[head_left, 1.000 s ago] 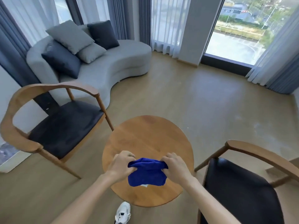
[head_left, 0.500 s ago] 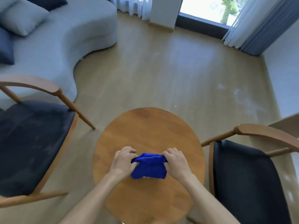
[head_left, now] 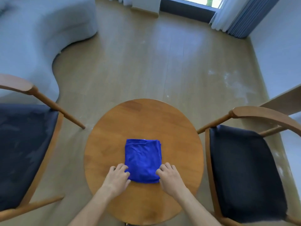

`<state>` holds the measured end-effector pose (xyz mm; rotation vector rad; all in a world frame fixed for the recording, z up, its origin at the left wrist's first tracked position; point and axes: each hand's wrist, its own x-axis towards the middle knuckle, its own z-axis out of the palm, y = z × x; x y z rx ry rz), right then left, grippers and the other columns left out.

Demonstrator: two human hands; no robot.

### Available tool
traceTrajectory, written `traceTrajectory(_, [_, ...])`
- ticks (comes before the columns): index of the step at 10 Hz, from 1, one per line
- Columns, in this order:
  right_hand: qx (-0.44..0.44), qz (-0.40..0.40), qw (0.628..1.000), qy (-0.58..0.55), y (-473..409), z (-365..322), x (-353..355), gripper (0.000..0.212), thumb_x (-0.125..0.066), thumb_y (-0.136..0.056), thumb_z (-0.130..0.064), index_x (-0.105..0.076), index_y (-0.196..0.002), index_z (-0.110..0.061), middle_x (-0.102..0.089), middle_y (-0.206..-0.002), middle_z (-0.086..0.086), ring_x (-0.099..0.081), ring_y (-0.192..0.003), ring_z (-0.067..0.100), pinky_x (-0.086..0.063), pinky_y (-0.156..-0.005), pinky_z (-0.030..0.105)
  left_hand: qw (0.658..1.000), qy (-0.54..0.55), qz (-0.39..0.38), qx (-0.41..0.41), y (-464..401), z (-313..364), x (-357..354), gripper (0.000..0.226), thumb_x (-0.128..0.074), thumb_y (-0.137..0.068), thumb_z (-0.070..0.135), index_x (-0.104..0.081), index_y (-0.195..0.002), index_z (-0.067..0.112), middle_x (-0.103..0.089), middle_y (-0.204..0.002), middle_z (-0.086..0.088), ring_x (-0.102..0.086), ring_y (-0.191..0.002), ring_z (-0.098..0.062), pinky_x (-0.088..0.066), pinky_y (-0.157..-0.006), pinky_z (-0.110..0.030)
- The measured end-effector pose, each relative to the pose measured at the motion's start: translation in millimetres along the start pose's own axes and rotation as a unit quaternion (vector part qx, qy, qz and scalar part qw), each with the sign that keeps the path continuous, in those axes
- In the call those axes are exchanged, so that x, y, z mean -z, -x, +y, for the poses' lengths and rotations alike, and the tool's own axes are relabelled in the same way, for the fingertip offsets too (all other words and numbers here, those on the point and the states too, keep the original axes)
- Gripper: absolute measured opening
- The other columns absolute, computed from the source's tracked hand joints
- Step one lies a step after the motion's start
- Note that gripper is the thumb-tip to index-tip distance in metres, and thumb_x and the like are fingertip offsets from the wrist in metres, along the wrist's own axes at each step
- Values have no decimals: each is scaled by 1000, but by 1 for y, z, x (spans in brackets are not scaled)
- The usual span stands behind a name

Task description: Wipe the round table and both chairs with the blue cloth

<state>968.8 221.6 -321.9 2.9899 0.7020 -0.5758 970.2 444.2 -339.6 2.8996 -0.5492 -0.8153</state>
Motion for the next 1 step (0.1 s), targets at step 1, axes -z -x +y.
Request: traceTrajectory(1, [14, -15, 999, -35, 29, -5, -13, 35, -83, -28, -18, -58, -52, -25, -52, -56, -10, -54, -53, 11, -41, -47, 17, 997, -25, -71, -2, 20, 3, -28, 36, -37, -101, 36, -54, -128, 19, -42, -142, 2, -31, -136, -16, -30, -104, -35])
